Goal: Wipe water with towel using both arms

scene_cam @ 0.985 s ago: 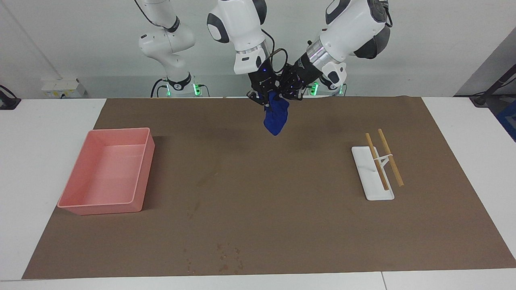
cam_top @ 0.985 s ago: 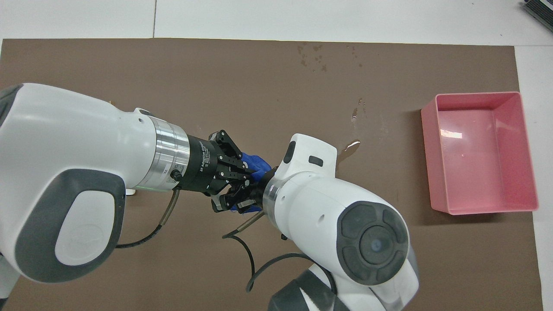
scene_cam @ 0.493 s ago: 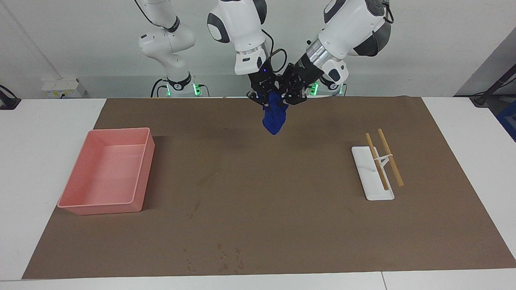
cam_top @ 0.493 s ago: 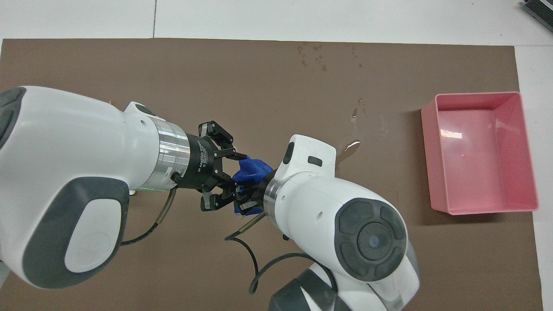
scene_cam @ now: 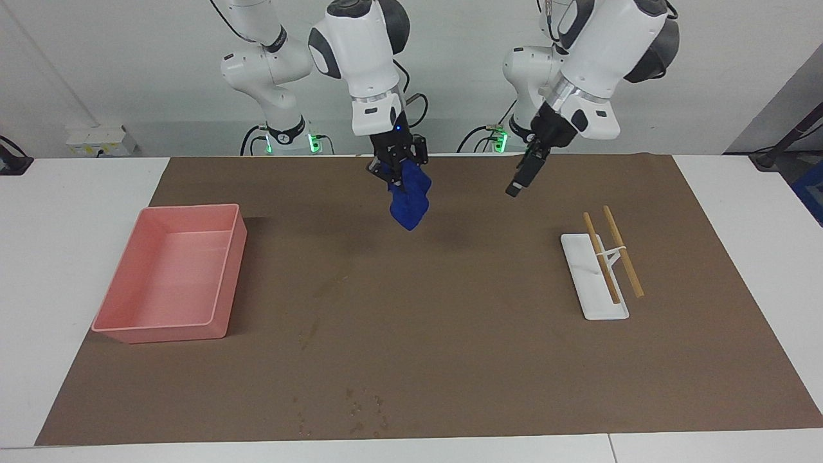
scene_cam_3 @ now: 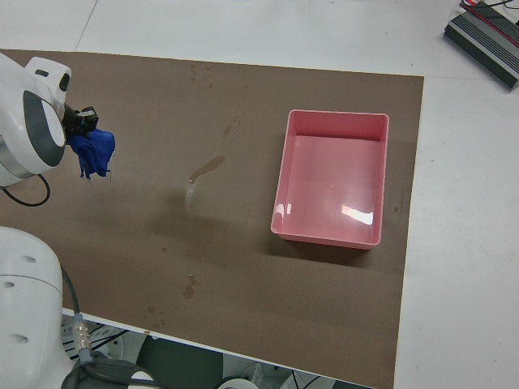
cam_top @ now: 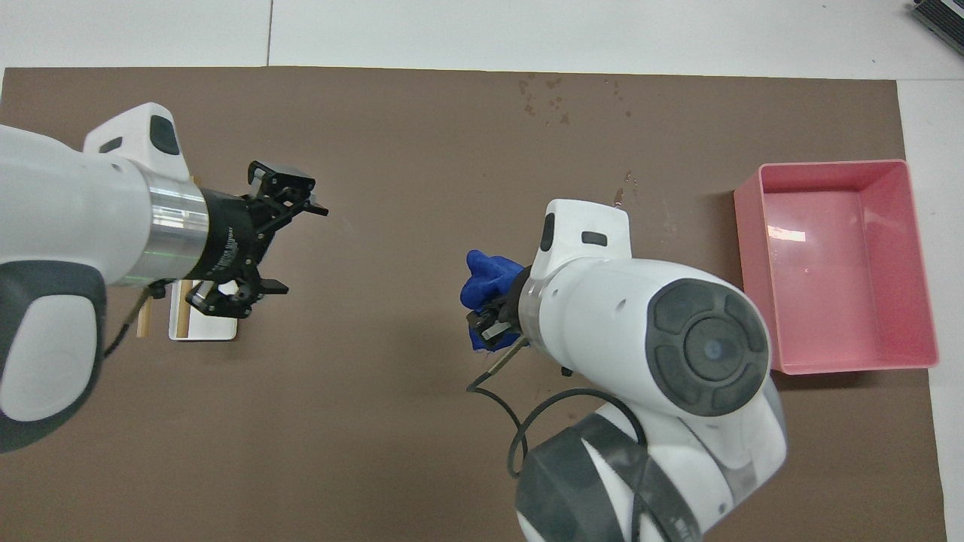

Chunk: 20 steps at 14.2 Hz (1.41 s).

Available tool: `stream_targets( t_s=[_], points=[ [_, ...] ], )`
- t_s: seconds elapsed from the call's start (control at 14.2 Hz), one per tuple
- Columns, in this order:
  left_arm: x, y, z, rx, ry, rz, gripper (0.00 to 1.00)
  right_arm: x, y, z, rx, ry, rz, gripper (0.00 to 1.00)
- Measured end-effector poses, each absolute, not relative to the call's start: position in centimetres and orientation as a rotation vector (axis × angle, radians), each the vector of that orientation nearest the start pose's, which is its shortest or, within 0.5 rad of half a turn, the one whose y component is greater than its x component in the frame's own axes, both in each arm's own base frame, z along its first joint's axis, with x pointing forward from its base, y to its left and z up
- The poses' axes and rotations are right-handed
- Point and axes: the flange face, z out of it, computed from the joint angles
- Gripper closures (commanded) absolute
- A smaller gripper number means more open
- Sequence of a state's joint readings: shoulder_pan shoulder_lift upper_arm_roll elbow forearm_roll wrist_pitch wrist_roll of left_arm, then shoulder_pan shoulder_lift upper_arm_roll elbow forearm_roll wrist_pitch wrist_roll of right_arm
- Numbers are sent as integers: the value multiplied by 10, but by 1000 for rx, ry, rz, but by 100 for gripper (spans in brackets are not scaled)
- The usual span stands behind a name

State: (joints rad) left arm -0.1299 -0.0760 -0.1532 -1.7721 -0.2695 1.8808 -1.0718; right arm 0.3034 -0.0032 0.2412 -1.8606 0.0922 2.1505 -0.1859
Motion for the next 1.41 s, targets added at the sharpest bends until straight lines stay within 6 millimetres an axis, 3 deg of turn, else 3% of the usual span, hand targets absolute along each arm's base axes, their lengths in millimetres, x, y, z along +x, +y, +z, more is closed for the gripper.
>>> stream_targets(
  t_s=[0.21,0.35,0.49,0.63,0.84,0.99,1.41],
  points=[
    [542,-125,598,-3245,-855,-159,0,535,251,530,-2788,-1184,-408,100],
    [547,-91,596,-3266,-498,-194,0,556,221,512,-2792,-1310,-399,100],
    [544,-62,599,-3213,-213,-143,0,572,209,488,-2818,-1455,-388,100],
    [538,-53,616,-3162,-40,-67,0,580,211,465,-2839,-1619,-359,100],
    [538,-41,638,-3139,121,-9,0,585,216,435,-2834,-1876,-385,100],
    [542,-37,634,-3140,151,18,0,582,216,414,-2797,-2046,-425,100],
    [539,-41,638,-3141,182,38,0,582,216,373,-2695,-2271,-507,100]
  ],
)
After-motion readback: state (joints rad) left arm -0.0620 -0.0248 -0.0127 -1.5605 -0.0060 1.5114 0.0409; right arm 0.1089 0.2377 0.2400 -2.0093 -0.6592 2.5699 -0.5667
